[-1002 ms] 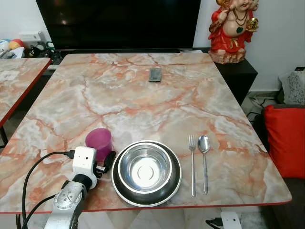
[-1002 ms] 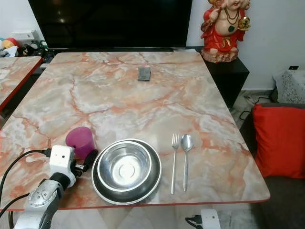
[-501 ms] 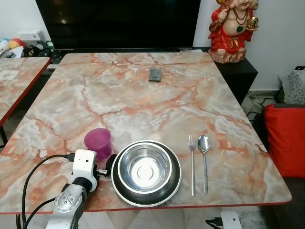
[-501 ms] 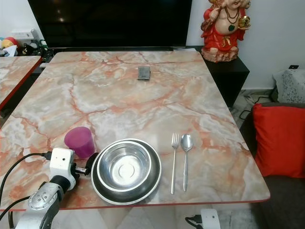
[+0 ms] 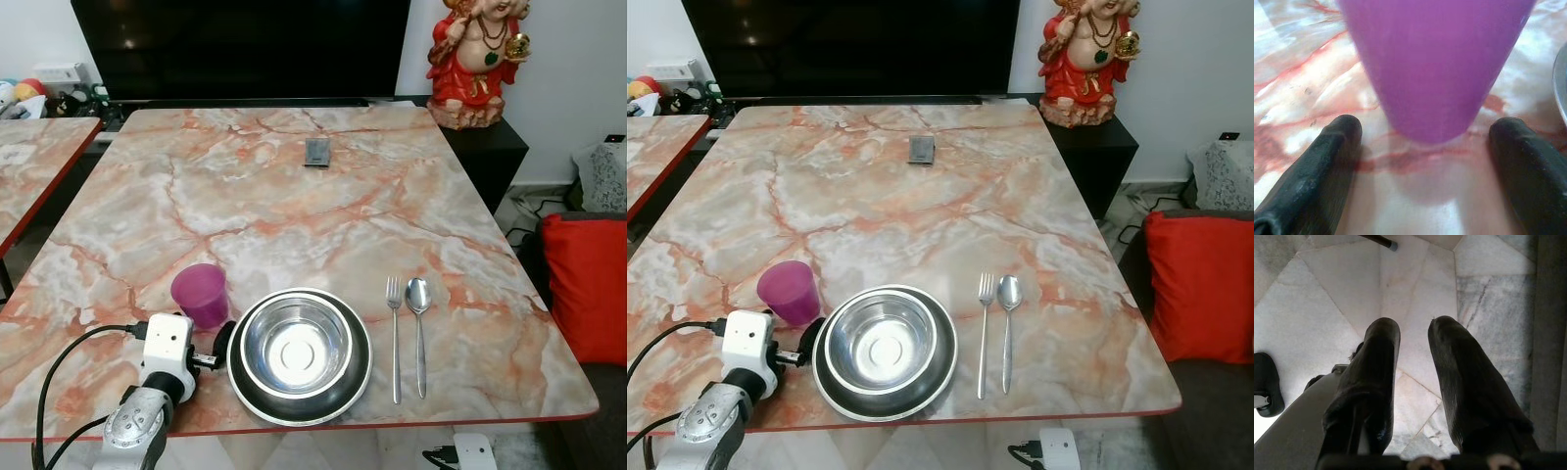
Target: Setting the table
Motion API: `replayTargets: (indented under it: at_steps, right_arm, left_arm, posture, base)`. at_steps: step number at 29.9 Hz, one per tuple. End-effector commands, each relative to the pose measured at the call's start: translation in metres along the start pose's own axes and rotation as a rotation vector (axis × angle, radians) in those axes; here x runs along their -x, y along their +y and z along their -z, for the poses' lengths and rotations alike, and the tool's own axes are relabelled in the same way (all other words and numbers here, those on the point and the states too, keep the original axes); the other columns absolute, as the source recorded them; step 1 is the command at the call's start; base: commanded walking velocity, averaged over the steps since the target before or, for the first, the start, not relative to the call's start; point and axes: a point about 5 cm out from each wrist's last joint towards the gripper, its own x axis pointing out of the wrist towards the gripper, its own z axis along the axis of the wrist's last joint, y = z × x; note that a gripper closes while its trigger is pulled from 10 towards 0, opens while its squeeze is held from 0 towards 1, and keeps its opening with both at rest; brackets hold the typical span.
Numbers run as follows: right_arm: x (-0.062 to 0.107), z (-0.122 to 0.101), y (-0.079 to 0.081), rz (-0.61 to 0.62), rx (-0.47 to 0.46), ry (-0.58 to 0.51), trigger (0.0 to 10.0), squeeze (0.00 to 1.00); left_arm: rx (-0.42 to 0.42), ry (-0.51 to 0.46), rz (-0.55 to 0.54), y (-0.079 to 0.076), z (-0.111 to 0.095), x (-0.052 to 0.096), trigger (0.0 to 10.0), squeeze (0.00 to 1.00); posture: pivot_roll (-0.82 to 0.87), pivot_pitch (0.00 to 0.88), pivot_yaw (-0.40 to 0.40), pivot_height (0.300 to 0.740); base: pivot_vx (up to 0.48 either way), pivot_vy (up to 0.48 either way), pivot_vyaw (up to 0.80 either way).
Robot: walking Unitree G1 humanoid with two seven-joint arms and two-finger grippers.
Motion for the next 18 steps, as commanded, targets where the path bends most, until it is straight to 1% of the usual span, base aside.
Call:
replayTargets:
  at_steps: [1,3,5,9,10,12,14,18]
  right_arm:
    - [0.001,0.005,-0.001,0.002,0.0,0.021,10.0,0.0]
    - [0.001,0.005,-0.001,0.002,0.0,0.022,10.0,0.0]
    - [0.001,0.005,-0.001,0.003,0.0,0.022,10.0,0.0]
    - [0.001,0.006,-0.001,0.003,-0.001,0.022,10.0,0.0]
    - [0.001,0.006,-0.001,0.004,-0.001,0.022,10.0,0.0]
    - [0.001,0.006,-0.001,0.004,-0.001,0.022,10.0,0.0]
    - [0.001,0.006,-0.001,0.005,0.0,0.022,10.0,0.0]
    - [0.001,0.005,-0.001,0.005,0.001,0.022,10.0,0.0]
  left_arm:
    - [-0.003,0.011,-0.016,0.005,0.001,0.005,10.0,0.0]
    - [-0.003,0.008,-0.017,0.005,0.0,0.008,10.0,0.0]
    - [0.007,-0.006,-0.024,0.006,0.0,0.015,10.0,0.0]
    - [0.008,-0.029,-0.033,0.008,0.0,0.023,10.0,0.0]
    - [0.014,-0.036,-0.042,0.009,-0.001,0.028,10.0,0.0]
    - [0.014,-0.04,-0.044,0.01,-0.001,0.03,10.0,0.0]
    - [0.03,-0.062,-0.067,0.012,-0.001,0.041,10.0,0.0]
    - [0.03,-0.082,-0.088,0.014,0.0,0.056,10.0,0.0]
  posture:
    - [0.03,0.09,-0.011,0.74]
    - [0.03,0.09,-0.011,0.74]
    - [0.03,0.082,-0.01,0.74]
    - [0.03,0.079,-0.01,0.74]
    - [0.04,0.076,-0.01,0.74]
    - [0.04,0.076,-0.01,0.74]
    - [0.04,0.07,-0.009,0.74]
    - [0.04,0.067,-0.01,0.74]
  base:
    - [0.0,0.0,0.0]
    - [0.0,0.0,0.0]
    - [0.0,0.0,0.0]
    - [0.0,0.0,0.0]
    - [0.0,0.0,0.0]
    - [0.0,0.0,0.0]
    - [0.0,0.0,0.0]
    - [0.0,0.0,0.0]
